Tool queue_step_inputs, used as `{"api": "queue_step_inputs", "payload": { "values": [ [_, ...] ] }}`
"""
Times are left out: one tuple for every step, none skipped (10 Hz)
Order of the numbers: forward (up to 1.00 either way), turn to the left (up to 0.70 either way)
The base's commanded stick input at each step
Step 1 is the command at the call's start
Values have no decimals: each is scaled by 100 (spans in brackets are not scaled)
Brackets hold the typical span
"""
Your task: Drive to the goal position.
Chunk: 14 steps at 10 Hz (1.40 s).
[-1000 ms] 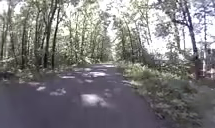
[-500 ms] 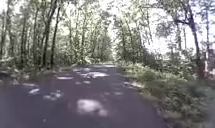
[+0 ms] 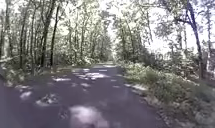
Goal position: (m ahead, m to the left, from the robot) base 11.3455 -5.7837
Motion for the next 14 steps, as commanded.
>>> {"api": "queue_step_inputs", "payload": {
  "values": [
    [45, 10],
    [45, 0],
    [45, 0],
    [45, 0],
    [45, 0],
    [45, 0],
    [45, 0],
    [45, 0],
    [45, 0],
    [45, 0],
    [45, 0],
    [45, 0],
    [45, 0],
    [45, 0]
  ]
}}
